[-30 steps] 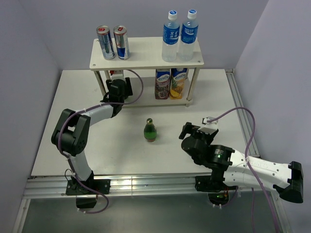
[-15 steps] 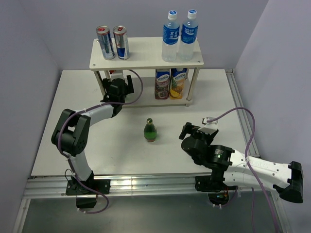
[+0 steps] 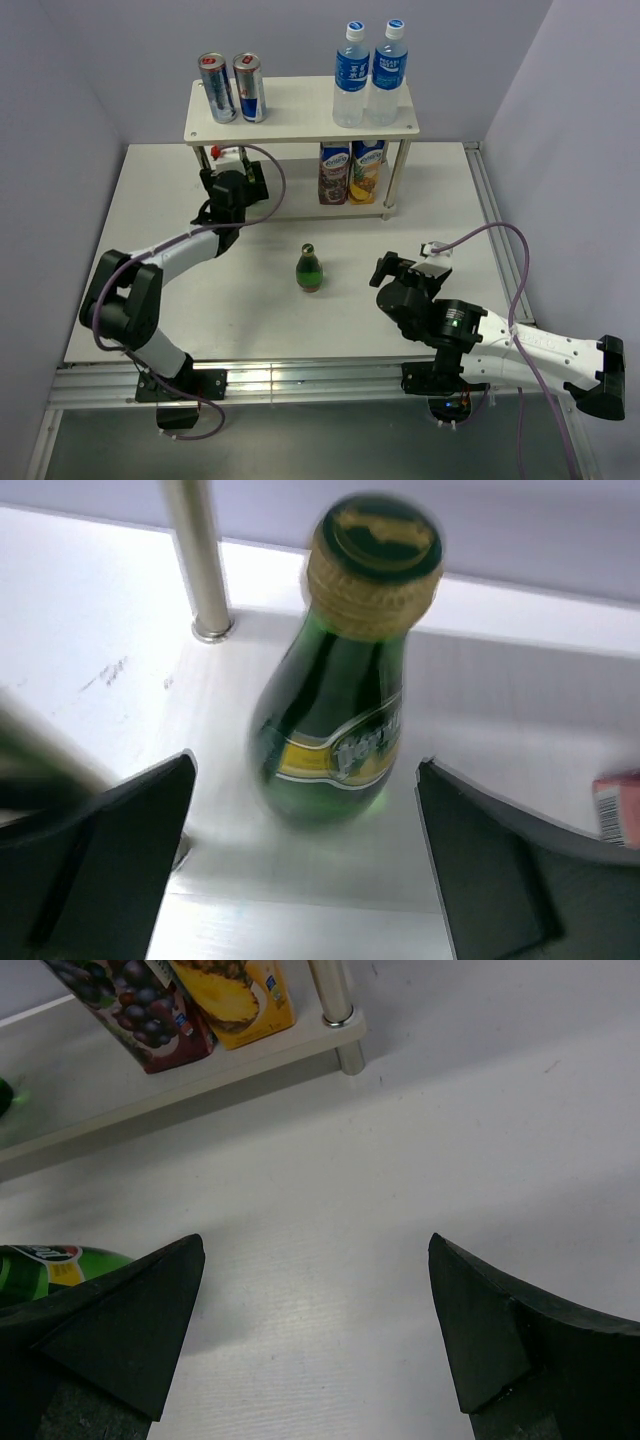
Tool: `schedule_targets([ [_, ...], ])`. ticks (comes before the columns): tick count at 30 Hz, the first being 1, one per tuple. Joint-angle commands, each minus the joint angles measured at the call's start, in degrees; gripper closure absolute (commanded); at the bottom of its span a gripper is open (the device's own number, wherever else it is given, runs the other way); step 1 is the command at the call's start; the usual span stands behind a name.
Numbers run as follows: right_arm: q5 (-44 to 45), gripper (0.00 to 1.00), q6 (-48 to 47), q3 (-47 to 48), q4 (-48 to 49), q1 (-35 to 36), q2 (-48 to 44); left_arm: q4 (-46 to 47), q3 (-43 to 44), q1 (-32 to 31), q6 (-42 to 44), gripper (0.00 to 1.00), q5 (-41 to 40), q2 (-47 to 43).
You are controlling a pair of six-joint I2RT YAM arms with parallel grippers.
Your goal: Place and organize the beverage onto the shelf
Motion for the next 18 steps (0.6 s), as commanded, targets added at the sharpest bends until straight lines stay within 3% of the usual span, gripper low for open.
schedule_targets([
  [1, 1.2, 0.0, 1.0, -0.5, 0.0, 0.3, -0.7, 3.5, -1.8, 0.3, -2.1, 0.0, -0.5, -6.3],
  [6, 1.2, 0.0, 1.2, -0.6, -0.2, 0.4, -0.8, 1.9, -8.8, -1.6, -4.4, 0.01, -1.6, -13.9],
  [13, 1.4, 0.0, 1.3, -0.2, -0.5, 0.3, -0.1, -5.3, -17.5, -16.2, -4.8, 0.01, -8.6, -28.2],
  [18, 1.2, 0.0, 1.4, -0.2, -0.6, 0.4, 0.1, -10.3, -27.2, -24.7, -11.1, 0.01, -1.9, -42.9],
])
